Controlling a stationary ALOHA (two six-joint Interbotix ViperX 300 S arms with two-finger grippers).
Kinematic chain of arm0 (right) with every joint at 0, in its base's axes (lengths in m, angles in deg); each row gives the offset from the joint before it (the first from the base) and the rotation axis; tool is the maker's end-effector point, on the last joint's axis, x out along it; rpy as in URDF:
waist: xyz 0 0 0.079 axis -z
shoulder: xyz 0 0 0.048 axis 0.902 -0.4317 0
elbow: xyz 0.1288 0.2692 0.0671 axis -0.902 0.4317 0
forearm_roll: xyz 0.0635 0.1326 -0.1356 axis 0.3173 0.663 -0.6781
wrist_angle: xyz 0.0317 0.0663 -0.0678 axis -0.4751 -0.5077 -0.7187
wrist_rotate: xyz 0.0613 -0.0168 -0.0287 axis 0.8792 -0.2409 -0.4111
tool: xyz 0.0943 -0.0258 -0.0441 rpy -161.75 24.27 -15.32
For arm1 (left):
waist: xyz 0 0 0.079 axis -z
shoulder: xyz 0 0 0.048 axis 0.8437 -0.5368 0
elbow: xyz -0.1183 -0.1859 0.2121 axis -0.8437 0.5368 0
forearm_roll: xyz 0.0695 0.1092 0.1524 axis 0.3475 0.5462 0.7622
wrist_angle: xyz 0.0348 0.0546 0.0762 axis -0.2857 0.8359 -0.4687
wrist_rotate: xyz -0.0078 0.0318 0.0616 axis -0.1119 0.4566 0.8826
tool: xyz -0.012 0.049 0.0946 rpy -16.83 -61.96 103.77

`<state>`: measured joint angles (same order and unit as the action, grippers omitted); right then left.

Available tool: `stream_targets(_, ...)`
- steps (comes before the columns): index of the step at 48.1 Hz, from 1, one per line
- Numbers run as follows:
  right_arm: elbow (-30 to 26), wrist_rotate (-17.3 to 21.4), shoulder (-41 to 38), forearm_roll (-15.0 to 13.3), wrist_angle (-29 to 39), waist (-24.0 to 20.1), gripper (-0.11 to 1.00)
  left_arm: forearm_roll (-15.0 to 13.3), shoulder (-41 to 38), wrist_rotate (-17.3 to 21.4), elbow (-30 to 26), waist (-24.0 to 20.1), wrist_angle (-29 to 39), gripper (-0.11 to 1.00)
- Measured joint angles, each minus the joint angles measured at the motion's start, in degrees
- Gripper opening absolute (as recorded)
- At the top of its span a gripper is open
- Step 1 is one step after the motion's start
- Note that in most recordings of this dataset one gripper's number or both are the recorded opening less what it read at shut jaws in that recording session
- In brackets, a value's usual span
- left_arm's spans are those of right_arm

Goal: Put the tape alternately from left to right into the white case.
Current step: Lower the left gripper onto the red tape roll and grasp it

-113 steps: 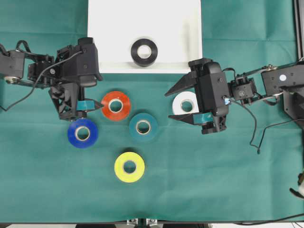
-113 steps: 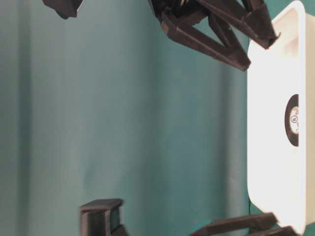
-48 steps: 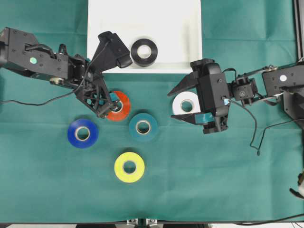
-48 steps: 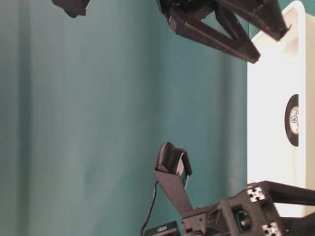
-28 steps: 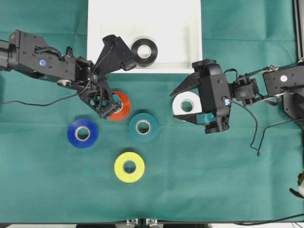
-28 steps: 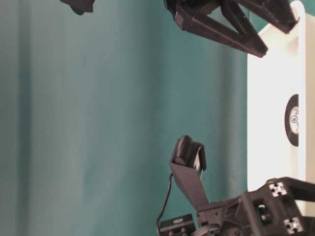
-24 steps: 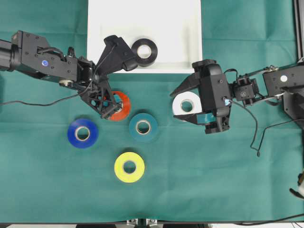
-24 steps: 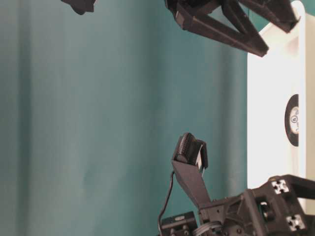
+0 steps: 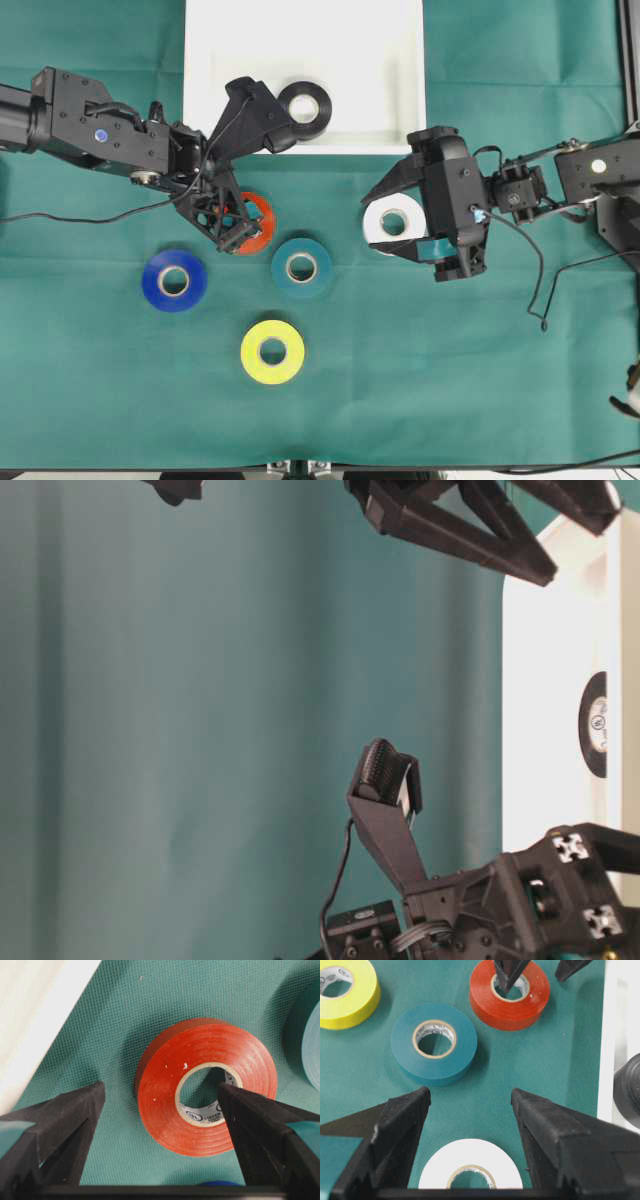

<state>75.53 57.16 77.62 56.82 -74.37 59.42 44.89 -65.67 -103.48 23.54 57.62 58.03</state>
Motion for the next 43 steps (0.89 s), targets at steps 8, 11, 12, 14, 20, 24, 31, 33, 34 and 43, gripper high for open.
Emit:
stream_targets(8,0.0,0.1,-0.1,0.0,0.0,0.0,0.72,0.0,0.0,0.0,0.0,0.1,0.7,0.54)
stream_targets(11,0.0,0.1,0.0,0.0,0.0,0.0,0.72,-0.1,0.0,0.0,0.1,0.1,0.8,0.54)
stream_targets(12,0.0,0.1,-0.1,0.0,0.0,0.0,0.72,0.0,0.0,0.0,0.0,0.0,1.0,0.54)
stream_targets(14,0.0,0.1,0.0,0.0,0.0,0.0,0.72,-0.1,0.0,0.0,0.1,0.0,1.0,0.54)
stream_targets(20,0.0,0.1,0.0,0.0,0.0,0.0,0.72,-0.1,-0.5,-0.1,0.4,0.1,1.1,0.54)
stream_targets(24,-0.1,0.1,0.0,0.0,0.0,0.0,0.72,0.0,-1.1,-0.1,0.4,0.1,1.0,0.54)
stream_targets(31,0.0,0.1,-0.1,0.0,0.0,0.0,0.72,0.1,-1.3,-0.1,0.4,0.0,1.1,0.54)
stream_targets(33,0.0,0.1,0.0,0.0,0.0,0.1,0.72,0.1,-1.3,-0.1,0.4,0.0,1.1,0.54)
stream_targets(34,0.0,0.1,-0.1,0.0,0.0,0.0,0.72,0.0,-1.3,-0.1,0.3,0.0,1.1,0.54)
stream_targets(43,0.0,0.1,-0.1,0.0,0.0,0.0,0.72,0.1,-1.3,0.0,0.4,0.1,1.1,0.42)
